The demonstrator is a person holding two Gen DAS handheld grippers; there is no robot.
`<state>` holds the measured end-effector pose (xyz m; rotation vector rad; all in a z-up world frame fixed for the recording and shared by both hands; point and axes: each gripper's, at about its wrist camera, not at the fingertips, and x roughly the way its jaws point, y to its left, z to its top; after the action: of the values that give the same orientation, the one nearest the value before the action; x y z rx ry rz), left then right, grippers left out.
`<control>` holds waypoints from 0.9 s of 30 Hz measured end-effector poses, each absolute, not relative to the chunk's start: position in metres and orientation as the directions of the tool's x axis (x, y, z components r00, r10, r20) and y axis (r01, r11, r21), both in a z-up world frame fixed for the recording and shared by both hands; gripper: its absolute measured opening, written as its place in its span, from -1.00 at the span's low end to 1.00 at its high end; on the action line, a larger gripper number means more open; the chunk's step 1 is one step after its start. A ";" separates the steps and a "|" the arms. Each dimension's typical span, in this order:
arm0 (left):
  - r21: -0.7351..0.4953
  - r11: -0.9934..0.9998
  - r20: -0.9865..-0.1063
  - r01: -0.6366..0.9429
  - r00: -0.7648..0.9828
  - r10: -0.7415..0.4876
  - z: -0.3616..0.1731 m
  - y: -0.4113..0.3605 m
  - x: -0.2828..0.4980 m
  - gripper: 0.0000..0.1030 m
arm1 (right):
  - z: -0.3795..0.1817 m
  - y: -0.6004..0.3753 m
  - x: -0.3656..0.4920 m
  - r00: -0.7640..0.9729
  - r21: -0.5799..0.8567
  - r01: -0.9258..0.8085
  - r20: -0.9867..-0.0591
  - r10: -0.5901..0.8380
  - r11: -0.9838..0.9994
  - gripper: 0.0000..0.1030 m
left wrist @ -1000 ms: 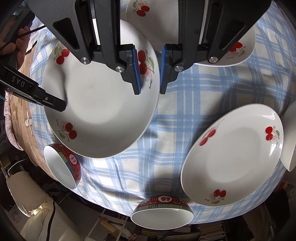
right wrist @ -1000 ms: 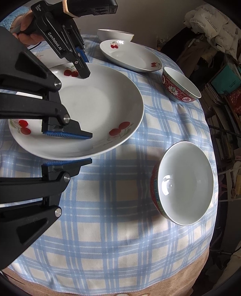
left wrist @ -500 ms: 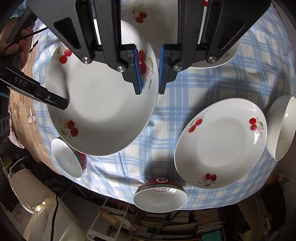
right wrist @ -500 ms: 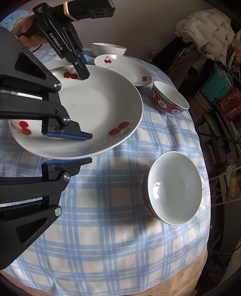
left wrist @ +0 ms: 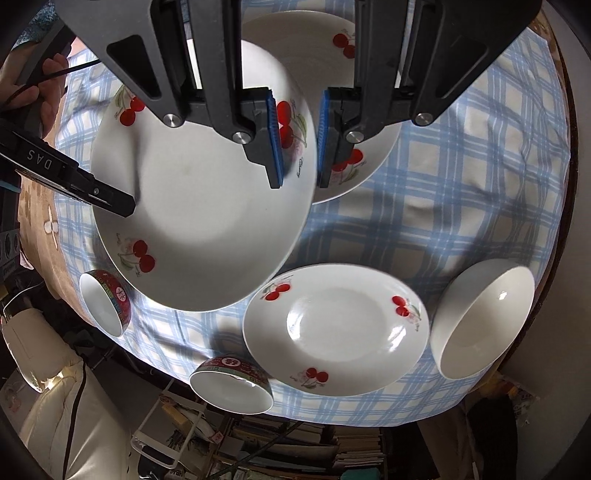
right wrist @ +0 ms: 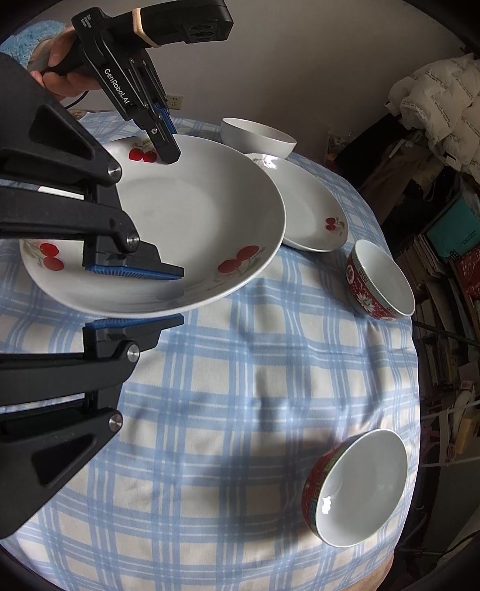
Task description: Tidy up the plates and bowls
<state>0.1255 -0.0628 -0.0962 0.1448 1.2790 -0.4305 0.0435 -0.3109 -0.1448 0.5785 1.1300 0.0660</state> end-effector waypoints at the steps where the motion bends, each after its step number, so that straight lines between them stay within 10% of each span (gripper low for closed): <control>1: -0.131 0.916 -0.949 0.380 0.220 -0.227 -0.097 -0.056 0.124 -0.67 | -0.145 -0.304 0.044 0.434 0.466 0.225 -0.834 0.341 0.856 -0.63; 27: -0.140 0.958 -0.964 0.251 0.185 -0.190 -0.136 0.013 0.084 -0.60 | -0.166 -0.219 0.048 0.342 0.302 0.078 -0.903 0.259 0.950 -0.57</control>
<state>0.0843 0.0133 -0.1360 0.0532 1.3494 -0.3104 0.0477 -0.2189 -0.1663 0.3159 1.2218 0.1206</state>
